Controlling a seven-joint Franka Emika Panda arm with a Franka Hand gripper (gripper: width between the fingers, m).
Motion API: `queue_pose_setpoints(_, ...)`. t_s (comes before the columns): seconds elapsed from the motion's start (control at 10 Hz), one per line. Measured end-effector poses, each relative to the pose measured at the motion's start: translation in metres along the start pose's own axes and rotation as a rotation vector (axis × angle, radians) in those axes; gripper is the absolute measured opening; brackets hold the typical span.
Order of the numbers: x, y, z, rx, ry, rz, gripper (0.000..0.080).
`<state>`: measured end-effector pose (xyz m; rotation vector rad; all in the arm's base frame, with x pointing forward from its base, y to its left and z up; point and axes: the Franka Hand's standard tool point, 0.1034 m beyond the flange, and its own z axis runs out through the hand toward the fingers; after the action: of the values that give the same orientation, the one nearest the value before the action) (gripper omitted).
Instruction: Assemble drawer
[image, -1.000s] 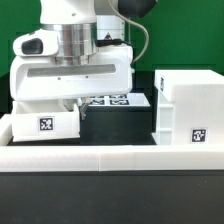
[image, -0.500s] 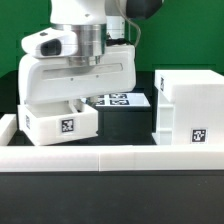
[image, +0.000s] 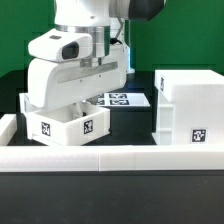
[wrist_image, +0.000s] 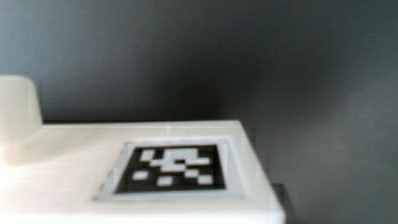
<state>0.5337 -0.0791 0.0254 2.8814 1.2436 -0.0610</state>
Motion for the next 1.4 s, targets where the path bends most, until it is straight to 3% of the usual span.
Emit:
queue_pose_setpoints(0.6,0.003,-0.001,0.002,-0.025,-0.038,-0.465,0.0042)
queue_pose_setpoints(1.0,0.002,-0.002,0.005,-0.025,-0.045,-0.527,0.0042)
queue_pose_setpoints(1.1,0.003,-0.007,0.009,-0.017,-0.047,-0.536,0.0042)
queue_pose_setpoints(1.4,0.026,-0.023,0.01,-0.015,-0.041,-0.579,0.0042)
